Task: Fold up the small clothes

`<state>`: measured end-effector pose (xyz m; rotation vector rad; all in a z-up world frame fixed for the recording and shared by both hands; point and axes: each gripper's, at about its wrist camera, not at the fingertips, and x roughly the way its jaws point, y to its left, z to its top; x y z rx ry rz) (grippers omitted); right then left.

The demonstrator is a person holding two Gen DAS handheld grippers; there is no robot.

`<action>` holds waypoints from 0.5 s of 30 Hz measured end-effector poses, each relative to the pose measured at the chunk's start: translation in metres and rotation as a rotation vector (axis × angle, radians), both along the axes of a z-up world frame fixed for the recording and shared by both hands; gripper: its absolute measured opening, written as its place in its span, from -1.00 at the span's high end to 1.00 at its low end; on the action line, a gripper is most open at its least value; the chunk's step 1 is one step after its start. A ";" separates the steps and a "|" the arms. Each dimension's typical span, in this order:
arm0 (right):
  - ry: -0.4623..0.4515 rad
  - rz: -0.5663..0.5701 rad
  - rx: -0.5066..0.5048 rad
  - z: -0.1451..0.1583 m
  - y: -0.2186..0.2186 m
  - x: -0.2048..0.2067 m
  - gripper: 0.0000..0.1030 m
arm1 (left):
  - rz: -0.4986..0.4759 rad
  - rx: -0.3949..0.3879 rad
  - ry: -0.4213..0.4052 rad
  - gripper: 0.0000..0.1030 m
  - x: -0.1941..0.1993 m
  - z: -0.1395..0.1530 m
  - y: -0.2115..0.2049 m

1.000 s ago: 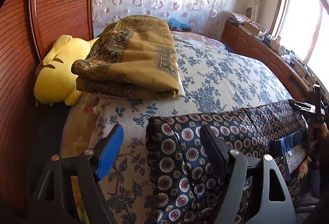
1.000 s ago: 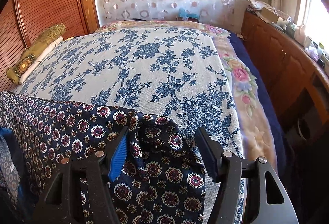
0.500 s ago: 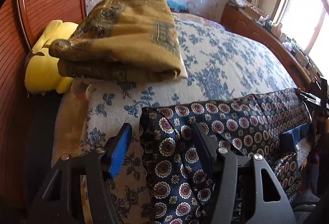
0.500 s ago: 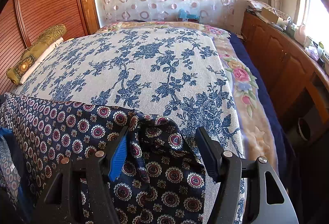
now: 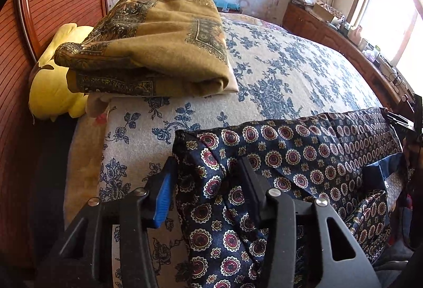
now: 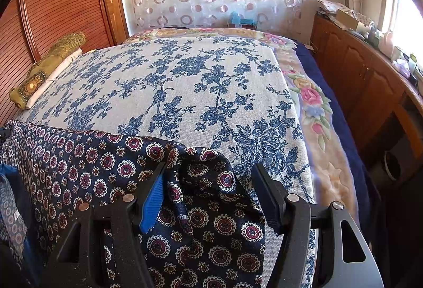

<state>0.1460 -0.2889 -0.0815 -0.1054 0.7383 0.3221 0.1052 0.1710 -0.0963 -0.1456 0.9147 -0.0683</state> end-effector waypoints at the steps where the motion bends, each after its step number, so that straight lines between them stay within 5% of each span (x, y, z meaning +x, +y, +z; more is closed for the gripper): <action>1: 0.000 0.000 -0.002 0.000 0.000 0.001 -0.28 | 0.001 -0.002 -0.001 0.07 0.001 -0.001 0.001; 7: 0.000 0.001 -0.004 0.001 0.001 0.001 -0.28 | -0.003 0.014 -0.007 0.09 0.004 0.000 -0.001; 11: -0.002 0.000 -0.004 0.001 0.001 0.000 -0.27 | -0.014 0.000 -0.018 0.70 0.003 0.001 -0.003; 15: -0.003 0.009 -0.004 0.001 0.003 0.000 -0.15 | -0.012 -0.015 -0.043 0.80 -0.002 0.005 -0.004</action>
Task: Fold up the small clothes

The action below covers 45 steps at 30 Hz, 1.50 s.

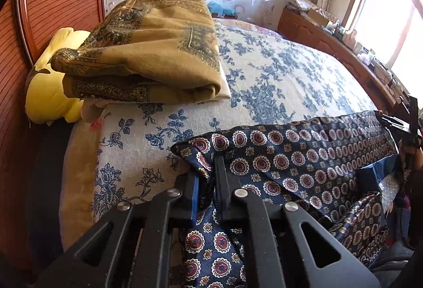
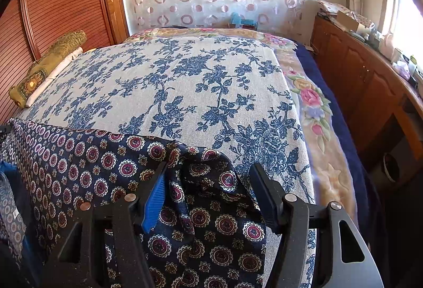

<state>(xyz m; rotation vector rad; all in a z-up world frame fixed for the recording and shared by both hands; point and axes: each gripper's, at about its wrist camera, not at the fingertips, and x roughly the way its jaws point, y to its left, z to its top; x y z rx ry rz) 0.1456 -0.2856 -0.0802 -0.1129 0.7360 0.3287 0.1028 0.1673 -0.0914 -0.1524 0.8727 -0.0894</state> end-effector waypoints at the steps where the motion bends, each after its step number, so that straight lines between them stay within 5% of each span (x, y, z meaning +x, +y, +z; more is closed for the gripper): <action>1: 0.001 0.005 0.000 0.000 0.000 0.000 -0.06 | -0.001 0.001 -0.013 0.83 -0.002 0.003 -0.001; 6: 0.027 0.067 0.042 0.002 0.008 -0.011 0.78 | -0.004 -0.012 -0.067 0.90 -0.013 0.017 -0.003; 7: 0.022 0.071 0.036 0.002 0.010 -0.014 0.82 | -0.008 -0.015 -0.087 0.90 -0.017 0.022 -0.004; 15: -0.124 0.096 0.128 0.049 -0.001 -0.059 0.88 | -0.022 -0.045 -0.269 0.93 -0.052 0.086 -0.014; 22: -0.391 0.123 0.190 0.158 -0.024 -0.120 0.89 | -0.028 -0.041 -0.479 0.94 -0.074 0.182 -0.018; 25: -0.486 0.137 0.167 0.213 -0.023 -0.120 0.89 | -0.002 0.021 -0.536 0.94 -0.052 0.227 -0.012; 29: -0.529 0.076 0.085 0.284 -0.004 -0.058 0.89 | 0.054 0.132 -0.540 0.95 0.022 0.267 -0.005; 32: -0.466 -0.010 0.009 0.292 0.018 0.014 0.89 | 0.080 0.148 -0.483 0.94 0.090 0.260 0.000; 35: -0.318 -0.081 -0.027 0.260 0.036 0.090 0.87 | 0.067 0.135 -0.377 0.93 0.146 0.221 0.000; 36: -0.250 -0.109 -0.049 0.241 0.041 0.113 0.69 | 0.050 0.132 -0.340 0.87 0.158 0.207 -0.001; 37: -0.210 -0.130 -0.071 0.227 0.045 0.127 0.56 | 0.032 0.133 -0.297 0.78 0.170 0.189 -0.002; 39: -0.156 -0.159 -0.084 0.191 0.047 0.143 0.48 | 0.023 0.128 -0.232 0.29 0.177 0.153 -0.004; 45: -0.108 -0.122 -0.097 0.136 0.038 0.141 0.29 | -0.064 0.123 -0.150 -0.31 0.149 0.099 -0.021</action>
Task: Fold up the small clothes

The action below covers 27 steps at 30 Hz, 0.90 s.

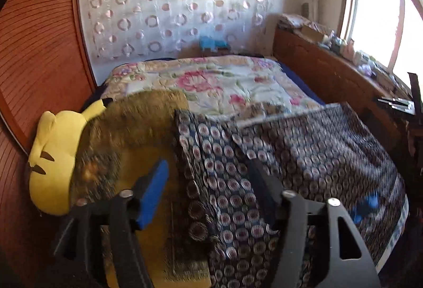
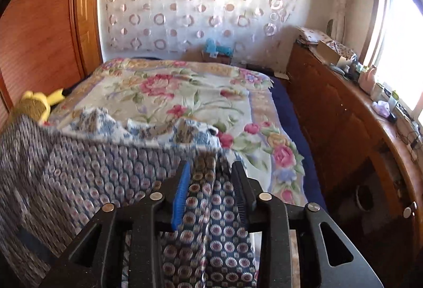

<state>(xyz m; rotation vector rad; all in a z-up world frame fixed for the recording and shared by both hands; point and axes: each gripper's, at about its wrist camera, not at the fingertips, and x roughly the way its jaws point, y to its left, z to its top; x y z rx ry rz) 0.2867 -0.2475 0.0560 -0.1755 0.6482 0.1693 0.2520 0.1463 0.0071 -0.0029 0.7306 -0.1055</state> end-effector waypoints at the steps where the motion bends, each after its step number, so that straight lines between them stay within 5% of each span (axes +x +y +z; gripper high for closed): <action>1: 0.009 0.009 0.004 -0.003 -0.003 0.001 0.25 | -0.010 0.002 0.006 -0.33 -0.006 -0.004 -0.005; 9: 0.057 0.089 0.075 -0.026 -0.040 -0.024 -0.04 | -0.040 0.010 0.004 -0.40 -0.044 -0.020 -0.032; 17: 0.105 0.137 0.074 -0.049 -0.059 -0.055 -0.04 | -0.073 0.027 0.016 -0.40 -0.053 -0.035 -0.055; 27: 0.149 0.129 0.066 -0.066 -0.068 -0.040 -0.05 | -0.053 0.044 0.046 -0.40 -0.052 -0.047 -0.053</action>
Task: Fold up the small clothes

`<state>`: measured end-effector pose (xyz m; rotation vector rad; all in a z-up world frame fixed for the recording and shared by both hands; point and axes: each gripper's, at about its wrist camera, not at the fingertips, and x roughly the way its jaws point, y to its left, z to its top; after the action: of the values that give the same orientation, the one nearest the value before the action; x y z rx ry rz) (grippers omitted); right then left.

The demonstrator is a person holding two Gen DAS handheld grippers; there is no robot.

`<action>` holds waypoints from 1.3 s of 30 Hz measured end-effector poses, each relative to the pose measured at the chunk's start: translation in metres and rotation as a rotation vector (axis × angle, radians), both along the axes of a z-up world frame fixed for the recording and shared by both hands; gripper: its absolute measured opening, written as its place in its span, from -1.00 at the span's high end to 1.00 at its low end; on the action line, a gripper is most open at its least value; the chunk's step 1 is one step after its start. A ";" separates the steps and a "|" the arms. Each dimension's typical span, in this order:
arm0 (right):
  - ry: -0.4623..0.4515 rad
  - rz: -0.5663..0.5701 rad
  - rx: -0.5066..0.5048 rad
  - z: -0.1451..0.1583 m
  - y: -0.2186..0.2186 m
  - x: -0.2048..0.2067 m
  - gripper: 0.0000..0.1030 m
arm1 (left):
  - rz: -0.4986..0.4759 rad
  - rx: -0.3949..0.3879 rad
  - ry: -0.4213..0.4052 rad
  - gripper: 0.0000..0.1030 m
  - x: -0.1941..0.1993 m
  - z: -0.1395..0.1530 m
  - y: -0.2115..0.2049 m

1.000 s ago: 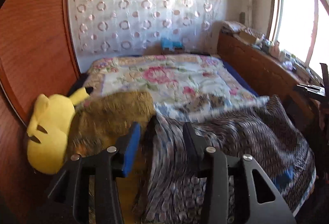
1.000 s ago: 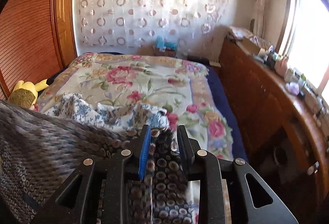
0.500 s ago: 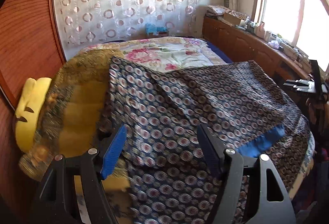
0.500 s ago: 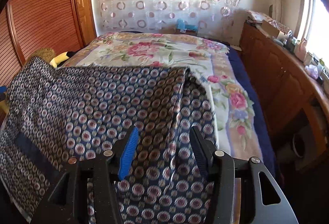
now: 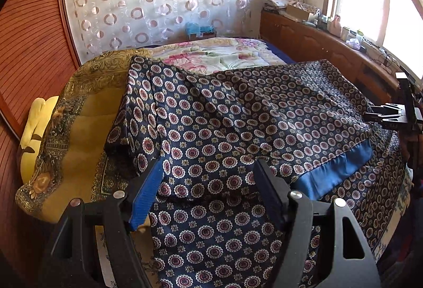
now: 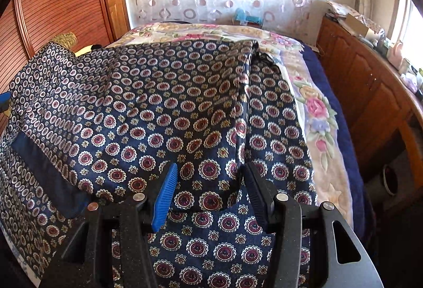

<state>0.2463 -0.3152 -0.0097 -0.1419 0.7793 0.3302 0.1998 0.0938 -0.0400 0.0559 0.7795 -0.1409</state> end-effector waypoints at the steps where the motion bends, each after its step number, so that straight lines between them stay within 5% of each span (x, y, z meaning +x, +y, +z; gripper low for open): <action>1: -0.008 0.003 -0.002 -0.001 0.001 0.002 -0.06 | 0.003 0.003 0.003 -0.40 0.000 -0.001 0.001; 15: -0.031 -0.023 -0.005 -0.011 -0.001 -0.008 -0.22 | 0.077 0.027 -0.027 -0.38 -0.009 0.004 0.037; 23: -0.032 -0.023 -0.009 -0.014 0.003 -0.006 -0.22 | 0.053 0.002 0.005 0.37 0.003 -0.007 0.039; 39: -0.032 -0.026 -0.010 -0.014 0.002 -0.008 -0.22 | 0.144 0.053 -0.130 0.37 0.010 0.023 0.041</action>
<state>0.2386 -0.3132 -0.0236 -0.1463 0.7502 0.2991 0.2100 0.1351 -0.0166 0.0579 0.6553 0.0202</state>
